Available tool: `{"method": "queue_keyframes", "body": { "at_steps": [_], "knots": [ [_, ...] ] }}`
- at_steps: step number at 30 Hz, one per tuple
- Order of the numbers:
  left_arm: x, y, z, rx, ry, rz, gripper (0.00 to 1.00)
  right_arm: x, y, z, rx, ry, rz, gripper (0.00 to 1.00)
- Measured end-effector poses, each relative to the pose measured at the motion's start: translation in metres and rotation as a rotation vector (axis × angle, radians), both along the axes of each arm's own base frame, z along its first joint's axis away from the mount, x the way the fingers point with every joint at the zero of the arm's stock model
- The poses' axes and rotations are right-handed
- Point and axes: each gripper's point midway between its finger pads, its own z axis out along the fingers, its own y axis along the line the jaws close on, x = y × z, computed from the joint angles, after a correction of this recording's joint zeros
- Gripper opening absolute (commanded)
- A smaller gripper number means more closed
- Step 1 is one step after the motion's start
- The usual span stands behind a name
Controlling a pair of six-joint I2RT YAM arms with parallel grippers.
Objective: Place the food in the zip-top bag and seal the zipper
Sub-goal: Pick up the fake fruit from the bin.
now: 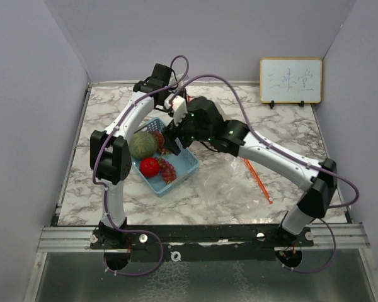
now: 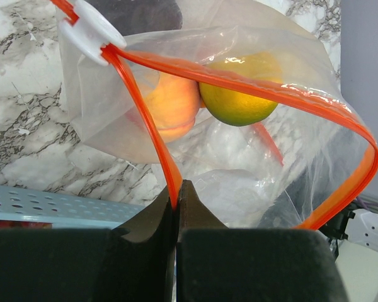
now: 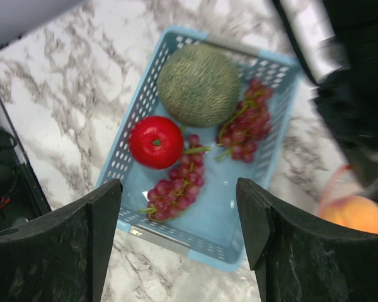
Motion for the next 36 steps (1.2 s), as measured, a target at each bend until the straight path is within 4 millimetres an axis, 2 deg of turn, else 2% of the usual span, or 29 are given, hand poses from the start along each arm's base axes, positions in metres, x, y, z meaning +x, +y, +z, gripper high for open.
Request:
{"method": "queue_keyframes", "body": {
  "at_steps": [3, 5, 6, 8, 18, 26, 31, 33, 36],
  "knots": [
    [0.000, 0.000, 0.000, 0.000, 0.000, 0.000, 0.00, -0.008, 0.022, -0.052, -0.051, 0.110, 0.054, 0.75],
    [0.000, 0.000, 0.000, 0.000, 0.000, 0.000, 0.00, -0.014, 0.031, -0.079, -0.075, 0.174, 0.078, 0.75],
    [0.000, 0.000, 0.000, 0.000, 0.000, 0.000, 0.00, -0.016, 0.034, -0.092, -0.085, 0.206, 0.087, 0.75],
    [0.000, 0.000, 0.000, 0.000, 0.000, 0.000, 0.00, -0.019, 0.040, -0.105, -0.083, 0.244, 0.097, 0.76],
    [0.000, 0.000, 0.000, 0.000, 0.000, -0.001, 0.00, -0.022, 0.065, -0.129, -0.035, 0.333, 0.123, 0.76],
    [0.000, 0.000, 0.000, -0.002, -0.002, -0.006, 0.00, -0.007, 0.079, -0.154, -0.043, 0.346, 0.084, 0.81],
    [-0.001, -0.001, 0.000, -0.006, -0.002, -0.012, 0.00, 0.001, 0.079, -0.173, -0.075, 0.345, 0.033, 0.82],
    [-0.002, -0.001, 0.000, -0.005, -0.003, -0.014, 0.00, 0.002, 0.079, -0.178, -0.088, 0.338, 0.011, 0.76],
    [-0.003, 0.000, 0.000, -0.005, -0.002, -0.015, 0.00, 0.005, 0.078, -0.180, -0.101, 0.318, -0.022, 0.59]
  ]
}}
